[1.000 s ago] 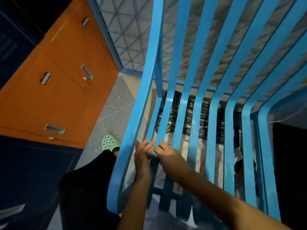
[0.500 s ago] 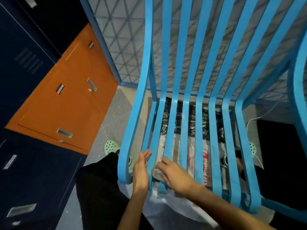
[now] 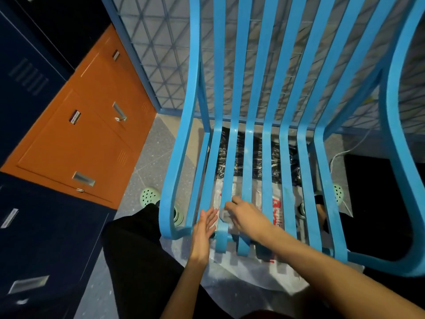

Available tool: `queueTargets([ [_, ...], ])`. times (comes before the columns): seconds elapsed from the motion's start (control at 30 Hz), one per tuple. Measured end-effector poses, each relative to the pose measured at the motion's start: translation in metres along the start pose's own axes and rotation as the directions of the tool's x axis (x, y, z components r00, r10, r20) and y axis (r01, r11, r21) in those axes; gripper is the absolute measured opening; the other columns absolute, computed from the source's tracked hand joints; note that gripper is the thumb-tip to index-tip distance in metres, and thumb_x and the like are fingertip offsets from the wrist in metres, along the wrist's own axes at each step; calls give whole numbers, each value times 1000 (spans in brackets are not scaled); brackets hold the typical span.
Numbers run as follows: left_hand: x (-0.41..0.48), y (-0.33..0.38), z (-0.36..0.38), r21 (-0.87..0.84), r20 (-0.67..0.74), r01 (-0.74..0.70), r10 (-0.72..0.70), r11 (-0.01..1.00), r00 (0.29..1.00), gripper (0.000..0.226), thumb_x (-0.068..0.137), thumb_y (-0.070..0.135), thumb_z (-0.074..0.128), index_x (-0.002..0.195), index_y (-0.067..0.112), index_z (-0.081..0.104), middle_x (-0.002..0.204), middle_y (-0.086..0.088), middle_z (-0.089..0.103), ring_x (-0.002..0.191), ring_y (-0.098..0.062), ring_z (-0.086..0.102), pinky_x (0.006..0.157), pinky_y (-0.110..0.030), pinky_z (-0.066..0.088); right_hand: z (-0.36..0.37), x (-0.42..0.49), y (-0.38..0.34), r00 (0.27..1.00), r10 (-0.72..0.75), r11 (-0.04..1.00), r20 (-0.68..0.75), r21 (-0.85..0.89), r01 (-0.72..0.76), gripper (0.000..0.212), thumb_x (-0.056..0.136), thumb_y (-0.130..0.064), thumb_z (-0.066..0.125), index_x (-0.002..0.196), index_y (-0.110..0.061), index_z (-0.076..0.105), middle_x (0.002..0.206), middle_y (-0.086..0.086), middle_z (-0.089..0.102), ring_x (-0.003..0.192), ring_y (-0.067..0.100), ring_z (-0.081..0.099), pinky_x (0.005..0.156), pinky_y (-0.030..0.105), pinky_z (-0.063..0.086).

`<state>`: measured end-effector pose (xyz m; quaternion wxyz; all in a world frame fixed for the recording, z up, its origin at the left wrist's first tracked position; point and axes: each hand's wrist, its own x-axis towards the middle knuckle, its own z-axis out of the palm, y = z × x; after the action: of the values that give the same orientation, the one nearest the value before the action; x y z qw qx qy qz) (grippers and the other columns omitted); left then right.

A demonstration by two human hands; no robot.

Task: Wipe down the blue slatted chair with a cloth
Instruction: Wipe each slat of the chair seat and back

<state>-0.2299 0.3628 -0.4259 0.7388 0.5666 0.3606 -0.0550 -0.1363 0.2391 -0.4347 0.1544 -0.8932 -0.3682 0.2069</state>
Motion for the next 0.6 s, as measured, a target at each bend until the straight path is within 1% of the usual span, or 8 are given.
queueTargets([
  [0.07, 1, -3, -1, -18, -8, 28, -28, 999, 1000, 59, 97, 49, 26, 137, 12, 49, 135, -4, 53, 126, -17, 50, 114, -40, 32, 2, 4, -11, 999, 32, 999, 7, -12, -32, 22, 89, 1, 52, 108, -10, 50, 101, 10, 44, 78, 34, 58, 65, 43, 47],
  [0.17, 5, -5, -5, -25, -23, 62, -62, 998, 998, 58, 99, 49, 25, 137, 12, 48, 133, -5, 55, 122, -17, 53, 110, -37, 37, 14, -10, -30, 999, -31, 999, 36, -12, 31, 28, 89, 1, 54, 115, -10, 49, 106, 11, 44, 80, 31, 57, 62, 38, 41],
  [0.23, 9, -6, -9, -1, -23, 73, -73, 997, 997, 61, 96, 53, 25, 137, 14, 49, 129, -5, 60, 118, -19, 57, 105, -35, 41, 20, -26, -30, 992, -94, 995, 79, 20, 93, 26, 93, -4, 54, 115, -16, 49, 106, 7, 45, 81, 24, 55, 69, 36, 49],
  [0.3, 13, -9, -10, 13, -20, 75, -74, 997, 997, 59, 99, 50, 23, 137, 14, 48, 128, -7, 61, 113, -18, 60, 98, -29, 45, 20, -34, -20, 986, -125, 992, 114, 17, 124, 23, 95, -13, 55, 116, -20, 50, 107, 4, 47, 84, 20, 54, 78, 36, 53],
  [0.37, 15, -11, -10, 18, -9, 75, -75, 997, 997, 58, 100, 48, 20, 138, 13, 47, 129, -7, 60, 112, -17, 60, 95, -26, 46, 16, -27, -6, 994, -86, 996, 71, -32, 88, 23, 94, -13, 56, 116, -19, 51, 107, 5, 49, 84, 22, 56, 77, 37, 53],
  [0.43, 15, -11, -9, 9, -3, 81, -81, 997, 997, 60, 100, 49, 20, 139, 12, 45, 130, -8, 59, 117, -20, 58, 100, -31, 44, 7, -5, 5, 1000, -2, 999, -9, -46, 2, 18, 92, -8, 55, 108, -15, 52, 102, 7, 48, 79, 27, 59, 69, 41, 53],
  [0.5, 16, -10, -6, -7, -13, 87, -87, 996, 996, 60, 100, 49, 20, 139, 11, 45, 131, -10, 58, 118, -22, 57, 105, -35, 42, -2, 15, 8, 998, 57, 998, -33, -36, -59, 15, 90, -2, 53, 101, -12, 50, 96, 9, 45, 74, 33, 58, 64, 45, 50],
  [0.6, 17, -9, -6, -66, -26, 132, -134, 989, 991, 60, 100, 49, 21, 138, 10, 47, 131, -13, 57, 116, -24, 56, 103, -35, 41, 1, 8, -3, 1000, 18, 1000, -15, -22, -18, 16, 92, -3, 54, 103, -12, 50, 99, 7, 45, 76, 26, 55, 64, 37, 47],
])
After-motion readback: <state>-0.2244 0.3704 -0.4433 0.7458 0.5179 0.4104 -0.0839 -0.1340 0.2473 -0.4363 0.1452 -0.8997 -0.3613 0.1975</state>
